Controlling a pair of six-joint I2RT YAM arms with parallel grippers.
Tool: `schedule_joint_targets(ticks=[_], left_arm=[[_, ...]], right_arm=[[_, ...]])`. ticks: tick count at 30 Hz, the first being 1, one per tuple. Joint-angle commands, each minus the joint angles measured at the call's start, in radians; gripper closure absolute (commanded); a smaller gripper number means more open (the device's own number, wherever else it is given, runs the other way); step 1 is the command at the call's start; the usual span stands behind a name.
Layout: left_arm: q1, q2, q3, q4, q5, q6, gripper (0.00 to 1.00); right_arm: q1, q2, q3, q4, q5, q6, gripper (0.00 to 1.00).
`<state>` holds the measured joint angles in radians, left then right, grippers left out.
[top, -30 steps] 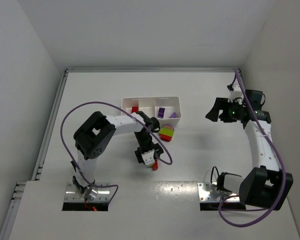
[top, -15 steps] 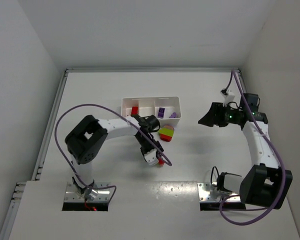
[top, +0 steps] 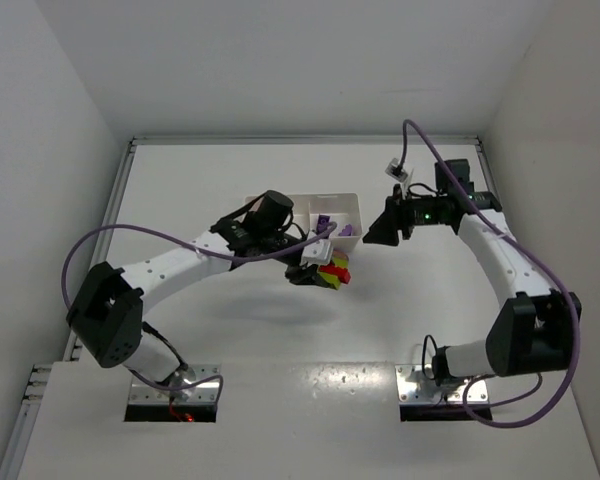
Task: Sort the legos into containers by color
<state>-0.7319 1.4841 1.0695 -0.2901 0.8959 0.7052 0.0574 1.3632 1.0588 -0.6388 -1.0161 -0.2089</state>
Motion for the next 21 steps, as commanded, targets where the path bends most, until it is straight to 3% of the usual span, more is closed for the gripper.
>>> schedule_joint_targets(ticks=[1,4,8,12,21], left_arm=[[0.008,-0.033,0.020,0.071,0.083,-0.243,0.91],[0.034,-0.010,0.043,0.071,0.129,-0.311,0.91],[0.060,0.001,0.052,0.080,0.152,-0.348,0.91],[0.095,0.010,0.052,0.112,0.161,-0.389,0.91],[0.104,0.019,0.052,0.112,0.161,-0.368,0.91]], right_arm=[[0.041,0.043,0.108,-0.073,-0.061,-0.187,0.48],[0.102,0.068,0.161,-0.191,-0.013,-0.369,0.50],[0.139,0.077,0.173,-0.281,-0.001,-0.434,0.50],[0.160,0.053,0.162,-0.302,-0.010,-0.434,0.49],[0.212,0.031,0.133,-0.249,-0.019,-0.337,0.33]])
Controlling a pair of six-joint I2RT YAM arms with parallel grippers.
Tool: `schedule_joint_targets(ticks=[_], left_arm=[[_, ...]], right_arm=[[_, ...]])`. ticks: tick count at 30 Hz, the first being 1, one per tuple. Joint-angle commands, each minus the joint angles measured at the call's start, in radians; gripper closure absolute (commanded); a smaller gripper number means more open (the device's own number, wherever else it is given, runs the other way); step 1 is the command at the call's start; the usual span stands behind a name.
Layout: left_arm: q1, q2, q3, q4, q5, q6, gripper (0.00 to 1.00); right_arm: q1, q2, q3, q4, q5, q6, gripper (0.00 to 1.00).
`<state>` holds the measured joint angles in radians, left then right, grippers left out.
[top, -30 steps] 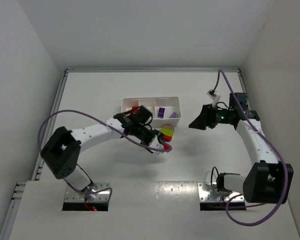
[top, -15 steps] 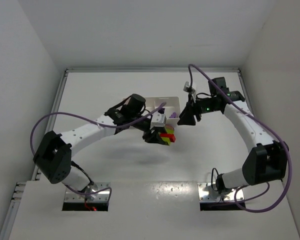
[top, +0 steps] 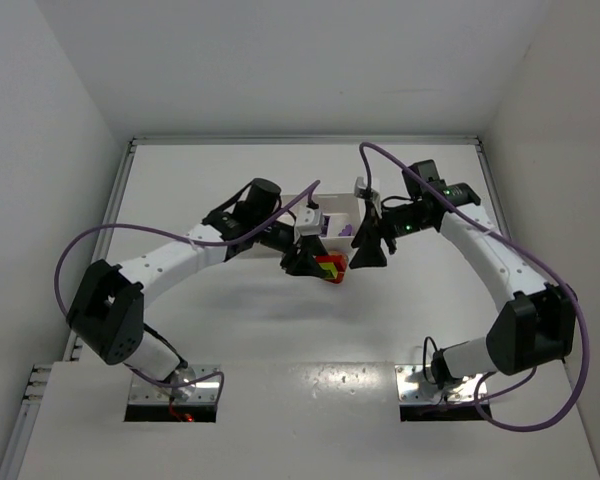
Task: Sort the legos into containers by color
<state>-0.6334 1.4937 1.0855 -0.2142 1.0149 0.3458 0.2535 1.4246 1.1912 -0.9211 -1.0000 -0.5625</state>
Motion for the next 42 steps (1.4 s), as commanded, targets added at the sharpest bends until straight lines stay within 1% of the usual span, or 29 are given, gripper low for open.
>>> schedule_joint_targets(ticks=[1,11,15,18,19,21,22,24,25,27,28,29,30,31,32,33,34,35,36,37,38,40,41,42], left_arm=[[0.006,0.010,0.045,0.036,0.042,-0.008,0.91],[0.006,0.053,0.086,0.036,0.014,0.001,0.90],[0.006,0.062,0.096,0.047,0.014,0.001,0.90],[0.006,0.062,0.096,0.047,0.014,0.001,0.90],[0.006,0.062,0.096,0.047,0.014,0.001,0.90],[-0.003,0.062,0.096,0.047,0.014,0.001,0.90],[-0.003,0.062,0.096,0.047,0.014,0.001,0.90],[-0.003,0.062,0.096,0.047,0.014,0.010,0.90],[-0.003,0.062,0.096,0.047,0.014,0.010,0.90],[-0.003,0.062,0.087,0.047,0.014,0.019,0.90],[-0.003,0.062,0.086,0.047,0.014,0.019,0.90],[-0.003,0.062,0.086,0.047,0.014,0.019,0.90],[-0.003,0.053,0.086,0.047,0.014,0.019,0.78],[-0.014,0.053,0.077,0.047,-0.004,0.019,0.65],[-0.014,0.042,0.077,0.047,-0.019,0.019,0.53],[-0.025,0.025,0.065,0.058,-0.038,0.009,0.34],[-0.025,0.010,0.050,0.103,-0.056,-0.039,0.20],[-0.025,-0.012,0.000,0.142,-0.103,-0.069,0.09],[-0.025,-0.038,-0.031,0.183,-0.128,-0.097,0.07],[-0.025,-0.097,-0.065,0.269,-0.159,-0.122,0.05],[-0.025,-0.131,-0.132,0.313,-0.247,-0.166,0.05],[-0.034,-0.199,-0.195,0.425,-0.346,-0.203,0.04],[-0.034,-0.260,-0.238,0.446,-0.407,-0.203,0.02],[-0.048,-0.285,-0.251,0.446,-0.442,-0.182,0.02]], right_arm=[[0.016,-0.018,0.001,0.044,-0.035,0.025,0.31],[0.081,0.034,0.038,0.034,-0.035,0.026,0.31],[0.090,0.046,0.038,0.045,-0.026,0.026,0.37],[0.090,0.057,0.038,0.065,-0.017,0.026,0.45],[0.090,0.066,0.038,0.065,-0.017,0.038,0.51],[0.090,0.066,0.038,0.091,-0.017,0.048,0.58],[0.090,0.066,0.038,0.091,-0.017,0.049,0.63],[0.090,0.066,0.038,0.100,-0.017,0.061,0.67],[0.090,0.066,0.038,0.100,-0.017,0.061,0.72],[0.090,0.066,0.038,0.100,-0.017,0.061,0.76],[0.090,0.066,0.038,0.100,-0.017,0.061,0.81],[0.090,0.066,0.038,0.100,-0.017,0.061,0.83],[0.090,0.066,0.028,0.110,-0.017,0.061,0.86],[0.090,0.066,0.028,0.110,-0.008,0.061,0.90],[0.090,0.066,0.028,0.119,-0.008,0.070,0.92],[0.079,0.066,0.028,0.119,-0.008,0.070,0.94],[0.079,0.066,0.028,0.128,-0.008,0.091,0.96],[0.069,0.066,0.019,0.137,-0.017,0.130,0.98],[0.060,0.066,0.019,0.137,-0.026,0.139,0.99],[0.059,0.066,0.019,0.146,-0.026,0.148,0.99],[0.047,0.066,0.010,0.156,-0.047,0.186,1.00],[0.038,0.057,-0.004,0.198,-0.066,0.245,1.00],[0.029,0.057,-0.019,0.215,-0.084,0.306,1.00],[0.029,0.057,-0.036,0.235,-0.094,0.338,1.00]])
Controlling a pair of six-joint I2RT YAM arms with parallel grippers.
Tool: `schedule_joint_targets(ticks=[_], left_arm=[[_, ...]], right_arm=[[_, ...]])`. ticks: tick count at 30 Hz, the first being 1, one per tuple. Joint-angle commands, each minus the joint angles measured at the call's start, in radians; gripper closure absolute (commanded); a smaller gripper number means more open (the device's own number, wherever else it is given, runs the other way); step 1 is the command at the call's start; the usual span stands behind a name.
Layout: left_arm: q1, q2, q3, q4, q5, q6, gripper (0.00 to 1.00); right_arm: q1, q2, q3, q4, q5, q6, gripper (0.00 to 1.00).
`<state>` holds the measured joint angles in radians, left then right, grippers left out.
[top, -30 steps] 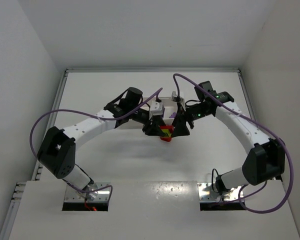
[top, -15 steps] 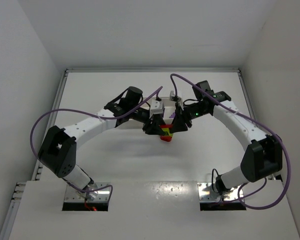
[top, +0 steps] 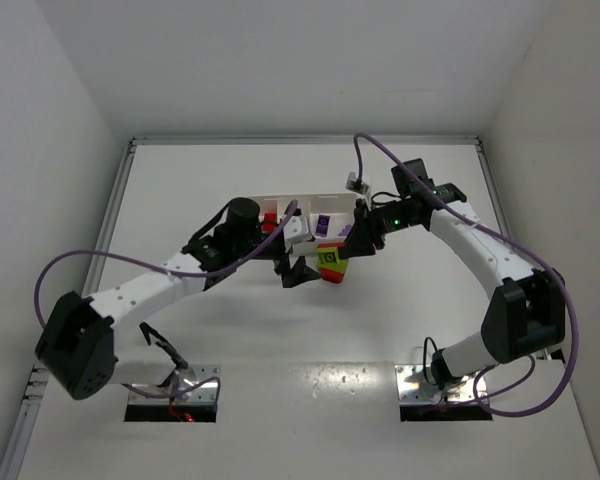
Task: Sort the legos into containers by color
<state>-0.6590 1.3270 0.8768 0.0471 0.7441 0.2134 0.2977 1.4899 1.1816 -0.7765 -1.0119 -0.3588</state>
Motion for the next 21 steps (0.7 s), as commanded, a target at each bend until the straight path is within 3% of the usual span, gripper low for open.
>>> schedule_joint_targets(ticks=[1,6,12,21], left_arm=[[-0.036,-0.142,-0.051,0.185,-0.216,-0.036,0.02],[-0.119,-0.212,-0.061,0.185,-0.414,0.020,0.12],[-0.191,-0.232,-0.093,0.185,-0.442,0.144,0.13],[-0.200,-0.232,-0.122,0.185,-0.423,0.227,0.16]], right_arm=[[-0.015,-0.008,-0.027,0.111,-0.082,0.173,1.00],[-0.034,0.010,-0.079,0.264,-0.160,0.432,1.00],[-0.045,0.030,-0.117,0.482,-0.266,0.676,1.00],[-0.054,0.027,-0.117,0.510,-0.298,0.713,1.00]])
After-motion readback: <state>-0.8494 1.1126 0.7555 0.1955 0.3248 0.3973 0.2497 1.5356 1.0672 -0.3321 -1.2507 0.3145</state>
